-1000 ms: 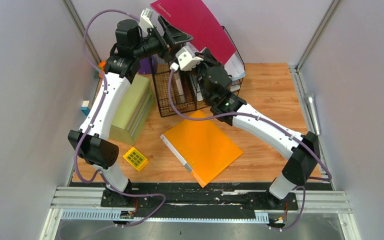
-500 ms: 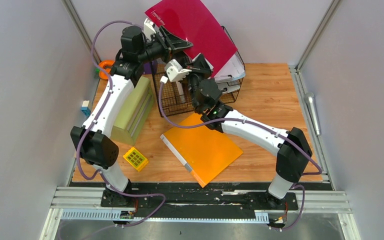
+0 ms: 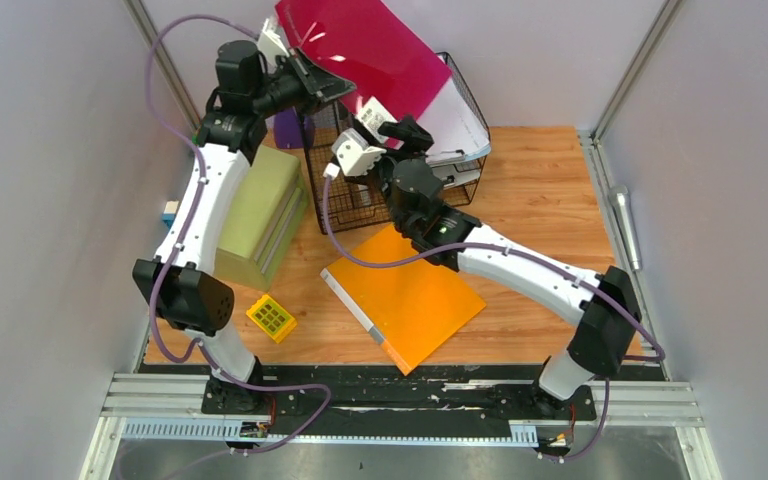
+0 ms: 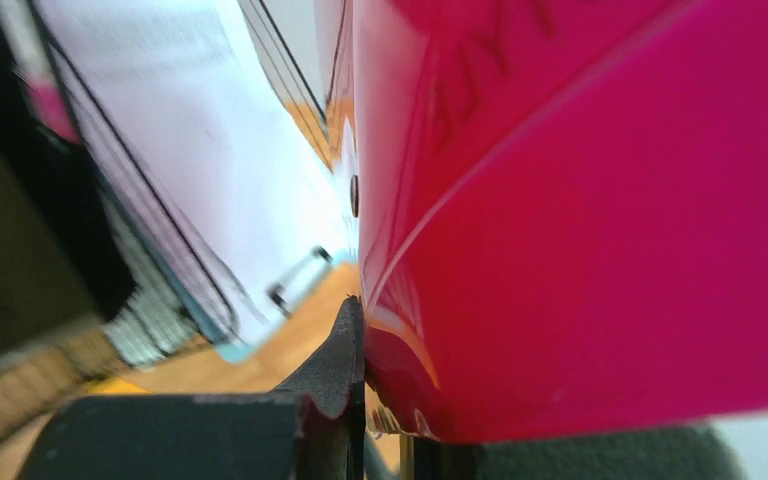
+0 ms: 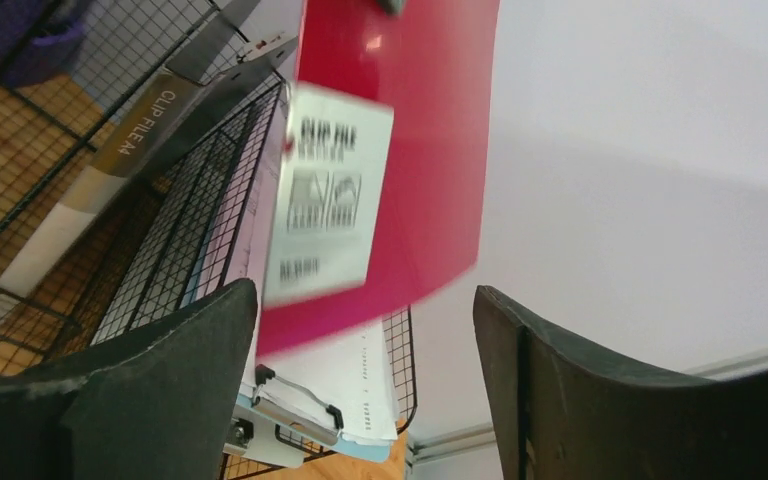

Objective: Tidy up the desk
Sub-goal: Place the folder in the storage box.

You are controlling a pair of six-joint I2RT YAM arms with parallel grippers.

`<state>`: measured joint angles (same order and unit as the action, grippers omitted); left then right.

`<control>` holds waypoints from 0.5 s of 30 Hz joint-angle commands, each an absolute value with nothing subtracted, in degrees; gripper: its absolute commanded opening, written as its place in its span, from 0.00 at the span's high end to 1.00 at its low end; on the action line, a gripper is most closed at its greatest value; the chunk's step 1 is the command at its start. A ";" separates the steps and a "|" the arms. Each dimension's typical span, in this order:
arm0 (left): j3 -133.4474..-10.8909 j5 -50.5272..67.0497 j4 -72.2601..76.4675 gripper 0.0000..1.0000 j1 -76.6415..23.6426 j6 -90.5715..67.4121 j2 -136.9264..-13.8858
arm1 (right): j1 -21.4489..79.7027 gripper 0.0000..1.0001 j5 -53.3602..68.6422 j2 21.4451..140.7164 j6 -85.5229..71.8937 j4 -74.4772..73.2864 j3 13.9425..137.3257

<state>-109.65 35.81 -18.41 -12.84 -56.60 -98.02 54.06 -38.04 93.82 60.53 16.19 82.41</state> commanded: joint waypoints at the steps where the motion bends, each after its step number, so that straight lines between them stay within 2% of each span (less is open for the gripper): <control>1: -117.77 30.14 -16.88 1.00 -10.26 -41.54 -91.46 | 54.47 0.14 -33.94 86.69 49.67 4.66 83.10; 5: -122.53 26.50 -18.94 1.00 -8.68 -34.85 -88.61 | 53.47 0.07 -30.98 83.61 46.72 0.49 81.13; 15: -124.00 9.97 -26.01 1.00 -8.53 -18.52 -81.62 | 43.46 0.07 -25.47 77.45 38.92 -6.77 81.99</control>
